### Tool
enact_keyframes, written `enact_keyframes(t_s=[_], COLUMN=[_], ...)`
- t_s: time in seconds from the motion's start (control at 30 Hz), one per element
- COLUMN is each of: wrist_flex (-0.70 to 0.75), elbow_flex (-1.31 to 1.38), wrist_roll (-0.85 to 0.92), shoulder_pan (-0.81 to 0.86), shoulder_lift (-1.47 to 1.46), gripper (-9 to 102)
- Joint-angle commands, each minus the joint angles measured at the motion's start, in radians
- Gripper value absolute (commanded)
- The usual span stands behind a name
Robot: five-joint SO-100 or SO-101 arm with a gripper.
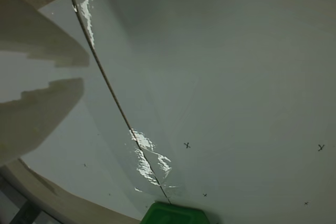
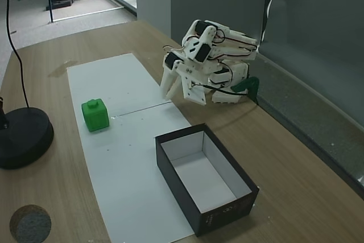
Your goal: Grab a green square and put it in the box.
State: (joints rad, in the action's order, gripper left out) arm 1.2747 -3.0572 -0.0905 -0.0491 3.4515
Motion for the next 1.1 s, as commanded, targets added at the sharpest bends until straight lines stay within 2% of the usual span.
enact_keyframes(t_s=[0.0, 0.17, 0.43, 0.53, 0.63, 0.7, 0.87, 1.07], wrist_flex=[0.015, -0.017, -0.314, -0.471, -0.548, -0.552, -0.543, -0.522], elbow_flex=[0.057, 0.052, 0.037, 0.066, 0.121, 0.163, 0.23, 0.489], wrist_roll=[-0.002, -0.003, 0.006, 0.006, 0.006, 0.006, 0.006, 0.035], shoulder_pan=[0.0, 0.0, 0.212, 0.206, 0.15, 0.112, 0.005, 0.0], shoulder_lift=[0.023, 0.023, 0.025, 0.023, 0.021, 0.018, -0.087, -0.497], gripper=[0, 0, 0, 0, 0, 4, 23, 25])
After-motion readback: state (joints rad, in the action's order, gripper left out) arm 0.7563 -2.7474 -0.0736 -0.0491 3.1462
